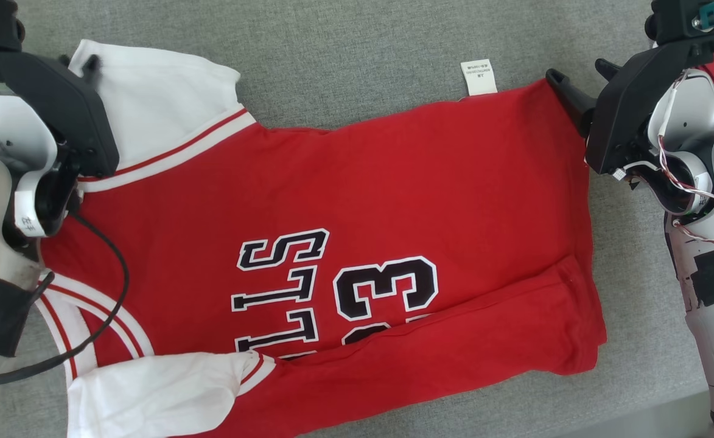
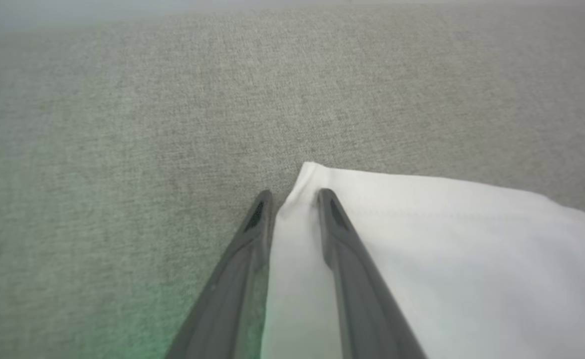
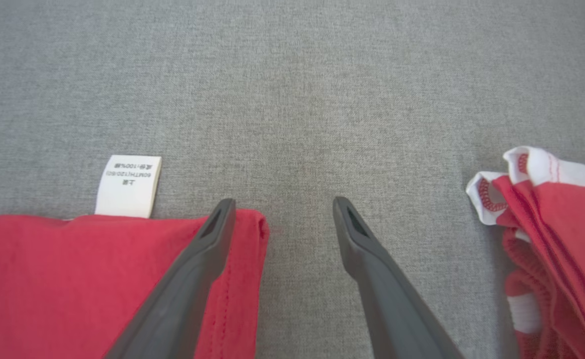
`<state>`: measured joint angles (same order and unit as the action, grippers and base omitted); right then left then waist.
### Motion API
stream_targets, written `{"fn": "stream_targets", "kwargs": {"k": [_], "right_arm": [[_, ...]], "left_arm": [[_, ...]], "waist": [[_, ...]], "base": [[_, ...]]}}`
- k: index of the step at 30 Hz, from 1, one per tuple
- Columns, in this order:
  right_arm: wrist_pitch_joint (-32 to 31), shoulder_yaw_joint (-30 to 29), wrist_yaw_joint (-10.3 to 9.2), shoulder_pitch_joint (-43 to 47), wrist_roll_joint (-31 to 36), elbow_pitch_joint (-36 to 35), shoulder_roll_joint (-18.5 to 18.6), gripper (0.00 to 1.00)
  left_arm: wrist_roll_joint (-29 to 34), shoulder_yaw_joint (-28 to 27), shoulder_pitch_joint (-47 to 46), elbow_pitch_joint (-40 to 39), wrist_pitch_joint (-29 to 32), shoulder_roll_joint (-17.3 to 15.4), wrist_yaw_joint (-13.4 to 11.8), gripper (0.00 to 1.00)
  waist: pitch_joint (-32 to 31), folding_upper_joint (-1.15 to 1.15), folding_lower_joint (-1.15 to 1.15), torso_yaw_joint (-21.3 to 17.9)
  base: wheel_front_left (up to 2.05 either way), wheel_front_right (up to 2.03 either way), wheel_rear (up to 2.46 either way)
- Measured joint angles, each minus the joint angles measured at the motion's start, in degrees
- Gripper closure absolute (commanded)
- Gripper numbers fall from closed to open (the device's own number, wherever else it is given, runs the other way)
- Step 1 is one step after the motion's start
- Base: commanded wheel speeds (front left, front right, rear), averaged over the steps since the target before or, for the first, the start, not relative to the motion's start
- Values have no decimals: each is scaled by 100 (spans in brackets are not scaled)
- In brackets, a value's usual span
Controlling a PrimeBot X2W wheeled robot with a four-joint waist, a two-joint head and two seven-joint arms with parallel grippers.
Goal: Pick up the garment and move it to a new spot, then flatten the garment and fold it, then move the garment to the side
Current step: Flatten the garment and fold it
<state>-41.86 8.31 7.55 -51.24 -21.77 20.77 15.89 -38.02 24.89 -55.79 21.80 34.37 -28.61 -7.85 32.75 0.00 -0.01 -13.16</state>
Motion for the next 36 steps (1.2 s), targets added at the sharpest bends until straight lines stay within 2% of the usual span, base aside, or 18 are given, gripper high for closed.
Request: {"fn": "stream_targets", "kwargs": {"k": [1, 9, 17, 22, 23, 24, 25, 26, 27, 30, 36], "right_arm": [[-11, 13, 0, 1, 0, 0, 1, 0], [-152, 22, 0, -4, -34, 29, 31, 0], [-686, 218, 0, 119, -166, -164, 135, 0], [-730, 324, 0, 128, -185, -185, 218, 0], [-756, 365, 0, 121, -186, -183, 234, 5], [-760, 412, 0, 113, -188, -187, 252, 44], [-759, 450, 0, 103, -204, -191, 275, 62], [-751, 486, 0, 99, -222, -199, 290, 97], [-698, 517, 0, 98, -223, -213, 307, 100], [-501, 563, 0, 96, -192, -189, 323, 100], [-7, 533, 0, 101, -34, -15, 345, 100]], "left_arm": [[0, -2, 27, -13, -23, -15, -4, 100], [-13, -15, 107, -103, -171, -82, 36, 100], [-15, 10, 168, -179, -209, -109, 29, 100], [-21, 24, 164, -234, -236, -108, 27, 100], [-21, 25, 162, -238, -253, -107, 27, 100], [-21, 29, 162, -243, -256, -104, 27, 100], [-21, 32, 160, -247, -277, -102, 29, 100], [-21, 27, 157, -258, -354, -101, 31, 100], [-26, 16, 166, -258, -426, -87, 40, 100], [-81, -53, 209, -245, -754, -11, 88, 100], [88, -197, 244, -170, -1907, 70, 185, 100]], "waist": [[-2, 0, 0, -4], [12, 0, 0, 24], [1, 0, 0, 86], [41, 0, 0, 121], [51, 0, 0, 129], [58, 0, 0, 136], [64, 0, 0, 143], [66, 0, 0, 151], [68, 0, 0, 160], [51, 0, 1, 181], [-53, 0, 1, 224]], "base": [[0, 0, 0], [0, 0, 0], [0, 0, 0], [0, 0, 0], [0, 0, 0], [0, 0, 0], [0, 0, 0], [0, 0, 0], [0, 0, 0], [0, 0, 0], [0, 0, 0]]}}
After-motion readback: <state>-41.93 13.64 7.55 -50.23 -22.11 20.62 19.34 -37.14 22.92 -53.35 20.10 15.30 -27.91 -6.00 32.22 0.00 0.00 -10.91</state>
